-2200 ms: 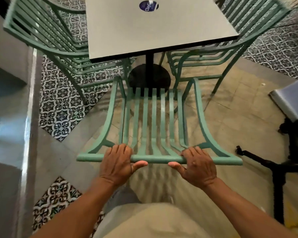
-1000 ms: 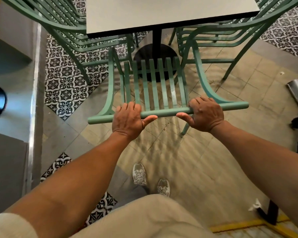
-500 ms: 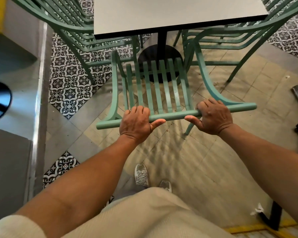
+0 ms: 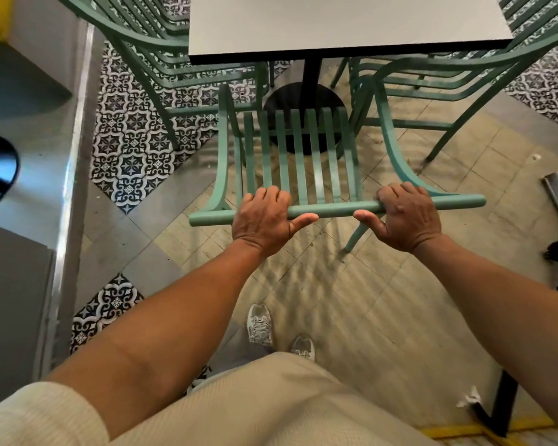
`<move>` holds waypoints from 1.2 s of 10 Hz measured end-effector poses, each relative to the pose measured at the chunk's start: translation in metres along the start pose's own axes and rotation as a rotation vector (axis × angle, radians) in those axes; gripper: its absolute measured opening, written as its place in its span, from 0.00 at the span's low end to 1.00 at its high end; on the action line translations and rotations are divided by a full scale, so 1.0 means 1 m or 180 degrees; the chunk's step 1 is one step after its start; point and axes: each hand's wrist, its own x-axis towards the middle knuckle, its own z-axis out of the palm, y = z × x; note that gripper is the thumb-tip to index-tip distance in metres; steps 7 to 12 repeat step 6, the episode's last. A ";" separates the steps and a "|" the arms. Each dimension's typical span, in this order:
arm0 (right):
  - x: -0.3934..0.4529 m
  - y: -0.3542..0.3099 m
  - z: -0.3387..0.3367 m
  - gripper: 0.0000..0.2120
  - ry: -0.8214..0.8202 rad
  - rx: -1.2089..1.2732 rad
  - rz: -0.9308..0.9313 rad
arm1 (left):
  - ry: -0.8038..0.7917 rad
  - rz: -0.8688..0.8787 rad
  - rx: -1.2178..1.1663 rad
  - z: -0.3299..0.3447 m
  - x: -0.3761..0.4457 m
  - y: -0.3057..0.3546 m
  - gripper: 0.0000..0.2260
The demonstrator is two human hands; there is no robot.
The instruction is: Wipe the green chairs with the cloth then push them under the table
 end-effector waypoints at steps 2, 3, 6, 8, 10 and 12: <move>0.000 -0.003 0.000 0.33 -0.0079 -0.0042 0.0107 | -0.0058 -0.0018 0.0028 0.002 -0.002 -0.002 0.28; -0.003 -0.007 -0.003 0.35 -0.0158 -0.0065 0.0261 | -0.0032 -0.0031 0.0032 0.004 -0.002 -0.001 0.28; -0.059 -0.109 0.024 0.39 -0.0672 0.1207 0.2616 | 0.0004 0.0212 -0.0187 0.017 -0.094 -0.026 0.33; -0.059 -0.109 0.024 0.39 -0.0672 0.1207 0.2616 | 0.0004 0.0212 -0.0187 0.017 -0.094 -0.026 0.33; -0.059 -0.109 0.024 0.39 -0.0672 0.1207 0.2616 | 0.0004 0.0212 -0.0187 0.017 -0.094 -0.026 0.33; -0.059 -0.109 0.024 0.39 -0.0672 0.1207 0.2616 | 0.0004 0.0212 -0.0187 0.017 -0.094 -0.026 0.33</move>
